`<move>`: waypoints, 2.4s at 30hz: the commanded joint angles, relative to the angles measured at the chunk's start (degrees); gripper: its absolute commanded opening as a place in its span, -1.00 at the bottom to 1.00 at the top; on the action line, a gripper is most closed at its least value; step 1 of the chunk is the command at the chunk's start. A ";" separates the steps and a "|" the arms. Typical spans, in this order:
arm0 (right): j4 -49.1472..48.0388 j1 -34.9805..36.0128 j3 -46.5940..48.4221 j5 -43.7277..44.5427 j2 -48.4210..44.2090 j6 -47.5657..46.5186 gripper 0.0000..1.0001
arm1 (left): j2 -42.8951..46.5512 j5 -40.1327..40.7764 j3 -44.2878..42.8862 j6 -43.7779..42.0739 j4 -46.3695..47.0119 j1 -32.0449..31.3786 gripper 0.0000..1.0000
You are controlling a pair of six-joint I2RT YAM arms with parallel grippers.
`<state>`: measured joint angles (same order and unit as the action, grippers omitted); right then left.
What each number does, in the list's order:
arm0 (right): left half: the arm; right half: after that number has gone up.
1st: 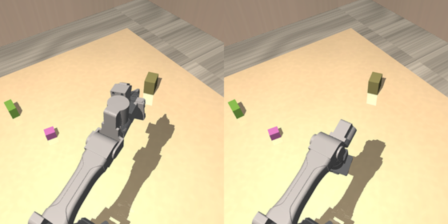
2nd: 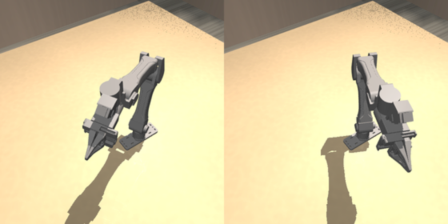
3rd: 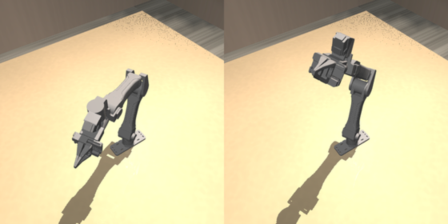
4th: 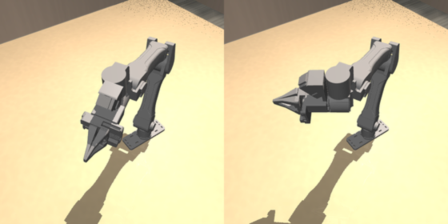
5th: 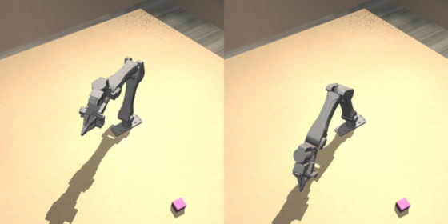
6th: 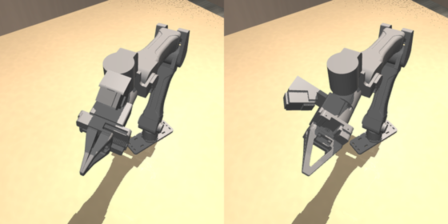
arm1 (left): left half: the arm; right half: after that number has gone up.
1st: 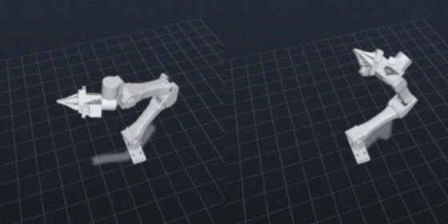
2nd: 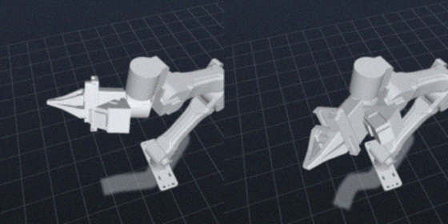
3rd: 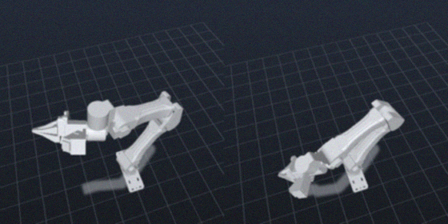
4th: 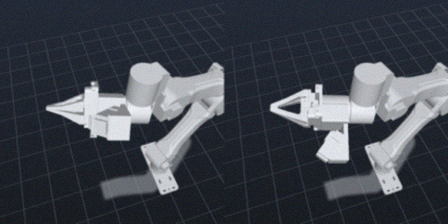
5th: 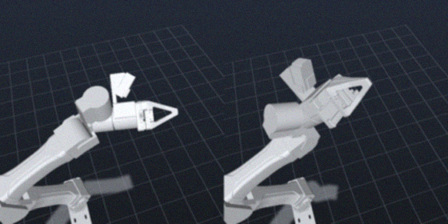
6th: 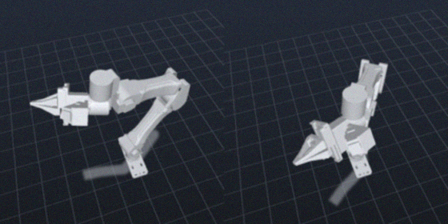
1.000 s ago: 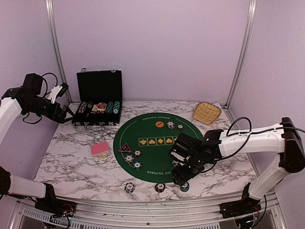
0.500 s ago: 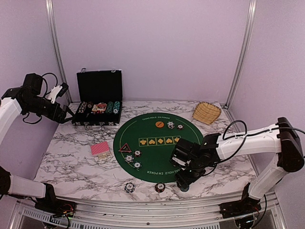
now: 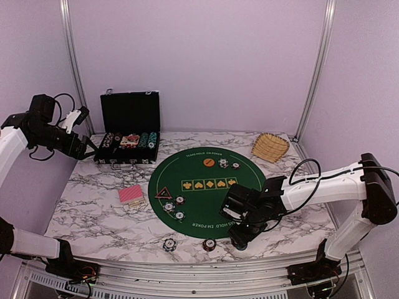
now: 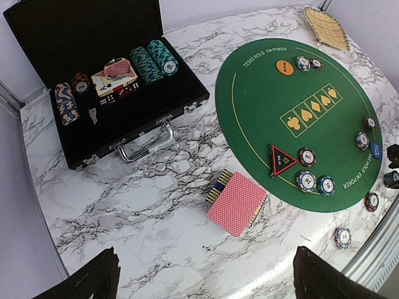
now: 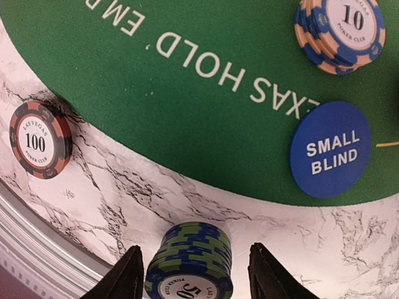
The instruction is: Distribute texas hold em gaming equipment
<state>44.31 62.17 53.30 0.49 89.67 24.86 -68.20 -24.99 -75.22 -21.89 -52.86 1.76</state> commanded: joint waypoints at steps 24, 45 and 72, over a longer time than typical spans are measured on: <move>1.92 0.75 2.37 0.65 -1.28 0.61 -0.46 | 0.44 0.16 -1.91 -0.04 -1.54 -0.27 0.98; 7.50 -10.14 32.29 8.03 10.93 -10.61 -0.63 | 0.65 -0.41 -1.59 0.33 -1.54 -0.33 0.98; -2.02 -23.97 63.80 7.12 47.18 -12.76 -0.74 | 2.32 -0.56 -0.67 0.50 -1.81 -0.34 0.98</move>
<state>44.69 39.18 113.78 6.63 135.68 10.96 -66.54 -24.99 -75.26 -21.58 -53.08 1.69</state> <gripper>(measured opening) 0.398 0.989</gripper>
